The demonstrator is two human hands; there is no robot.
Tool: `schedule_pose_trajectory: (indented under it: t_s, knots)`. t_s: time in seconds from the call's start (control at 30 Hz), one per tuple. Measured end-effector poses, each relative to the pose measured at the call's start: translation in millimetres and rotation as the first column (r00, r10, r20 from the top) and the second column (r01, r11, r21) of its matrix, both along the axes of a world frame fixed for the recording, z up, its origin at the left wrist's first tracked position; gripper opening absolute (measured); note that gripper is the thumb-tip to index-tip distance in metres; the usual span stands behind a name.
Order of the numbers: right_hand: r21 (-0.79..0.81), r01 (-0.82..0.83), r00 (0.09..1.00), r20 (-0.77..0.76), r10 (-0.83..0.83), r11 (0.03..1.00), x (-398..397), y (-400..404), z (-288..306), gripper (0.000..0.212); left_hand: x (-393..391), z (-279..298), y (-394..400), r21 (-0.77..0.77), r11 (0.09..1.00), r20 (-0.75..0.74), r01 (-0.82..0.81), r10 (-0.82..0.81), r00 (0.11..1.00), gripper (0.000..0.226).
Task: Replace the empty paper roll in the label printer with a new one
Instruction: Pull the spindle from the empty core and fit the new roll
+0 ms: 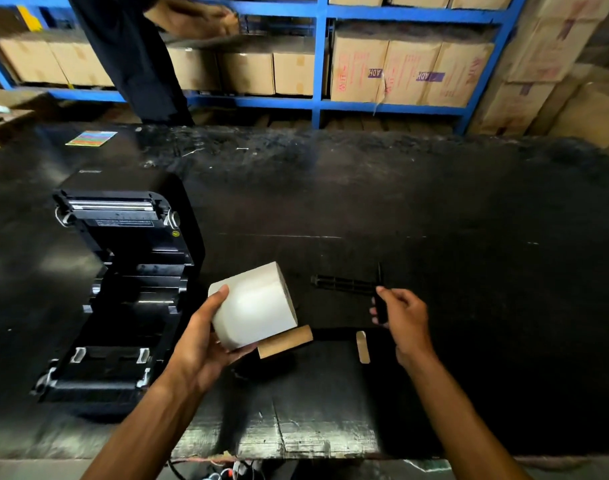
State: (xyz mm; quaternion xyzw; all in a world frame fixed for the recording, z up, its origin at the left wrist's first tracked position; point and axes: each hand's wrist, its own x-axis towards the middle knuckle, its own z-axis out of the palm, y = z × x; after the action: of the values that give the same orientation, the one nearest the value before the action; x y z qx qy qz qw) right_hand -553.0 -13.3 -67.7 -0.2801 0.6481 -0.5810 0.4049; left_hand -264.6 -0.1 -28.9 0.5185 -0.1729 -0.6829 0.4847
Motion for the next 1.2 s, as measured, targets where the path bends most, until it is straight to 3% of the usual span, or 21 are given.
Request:
schedule_pose_trajectory:
  t_s: [0.17,0.33,0.5,0.6,0.7,0.83,0.97,1.07,1.2]
  knots:
    - [-0.008,-0.086,0.993,0.080,0.086,0.996,18.0,2.8,3.5,0.009,-6.1,2.1,1.1,-0.018,0.999,-0.063,0.030,-0.031,0.998,0.040]
    - [-0.102,-0.112,0.991,-0.088,0.103,0.988,25.6,8.1,9.3,0.006,-8.8,8.0,-0.1,-0.056,0.998,-0.036,0.041,-0.044,0.998,0.045]
    - [-0.222,-0.252,0.916,-0.369,0.158,0.942,36.7,9.4,33.2,0.028,-11.8,16.1,-2.7,-0.140,0.989,0.094,0.045,-0.032,0.995,0.057]
    - [-0.189,-0.348,0.895,-0.357,0.266,0.918,60.1,11.3,37.2,0.034,-17.7,21.4,-4.7,-0.161,0.986,0.140,0.047,-0.024,0.990,0.070]
    - [-0.146,-0.440,0.850,-0.387,0.358,0.886,77.1,13.4,37.9,0.022,-24.2,25.8,-4.7,-0.180,0.983,0.172,0.046,-0.014,0.985,0.069]
    - [-0.061,-0.434,0.873,-0.273,0.403,0.899,81.0,11.0,44.7,0.034,-25.9,26.1,-4.3,-0.169,0.985,0.179,0.036,-0.005,0.984,0.068]
    - [0.069,-0.521,0.854,0.034,0.520,0.851,96.1,1.8,53.9,0.076,-30.7,26.1,-6.5,-0.193,0.980,0.225,0.046,-0.001,0.974,0.055]
    - [0.165,-0.464,0.879,-0.034,0.476,0.870,107.5,-6.1,55.7,0.072,-37.6,28.2,-10.6,-0.216,0.974,0.252,0.062,-0.006,0.968,0.045]
    - [0.173,-0.445,0.893,0.019,0.449,0.879,106.7,-17.4,65.0,0.075,-40.9,33.2,-22.5,-0.211,0.972,0.252,0.101,-0.046,0.967,0.036]
